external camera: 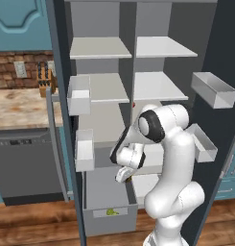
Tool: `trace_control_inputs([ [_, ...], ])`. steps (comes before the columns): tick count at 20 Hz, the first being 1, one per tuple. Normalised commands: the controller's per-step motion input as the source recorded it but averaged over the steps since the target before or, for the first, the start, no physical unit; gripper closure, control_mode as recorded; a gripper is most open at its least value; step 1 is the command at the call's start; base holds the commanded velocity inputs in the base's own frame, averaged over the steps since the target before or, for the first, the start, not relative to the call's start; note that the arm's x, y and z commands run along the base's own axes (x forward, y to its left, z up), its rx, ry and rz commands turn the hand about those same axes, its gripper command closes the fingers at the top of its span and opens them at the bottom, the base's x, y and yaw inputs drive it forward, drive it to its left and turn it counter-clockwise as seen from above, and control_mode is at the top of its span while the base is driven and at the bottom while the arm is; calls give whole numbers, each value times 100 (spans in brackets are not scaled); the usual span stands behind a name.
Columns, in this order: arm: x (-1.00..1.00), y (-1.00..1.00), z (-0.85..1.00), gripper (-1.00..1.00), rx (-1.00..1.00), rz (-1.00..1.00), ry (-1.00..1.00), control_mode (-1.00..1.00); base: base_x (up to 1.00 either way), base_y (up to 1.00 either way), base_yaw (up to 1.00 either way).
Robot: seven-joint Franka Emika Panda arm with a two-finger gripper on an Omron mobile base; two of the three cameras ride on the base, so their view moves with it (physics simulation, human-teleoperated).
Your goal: Take the broccoli and sweet potato from the fridge shelf and place them in the freezer drawer to begin freezing them.
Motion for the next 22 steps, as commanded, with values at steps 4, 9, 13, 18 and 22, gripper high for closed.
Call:
trace_control_inputs([
  [4, 15, 27, -35, 100, 0, 13, 12, -100, 0, 0, 0],
  [9, 12, 20, -33, 100, 0, 10, 9, -100, 0, 0, 0],
  [13, 15, 14, -39, 100, 0, 8, 8, -100, 0, 0, 0],
  [18, 18, 13, -37, 100, 0, 8, 8, -100, 0, 0, 0],
  [22, 6, 17, -47, 100, -1, 8, 7, -100, 0, 0, 0],
])
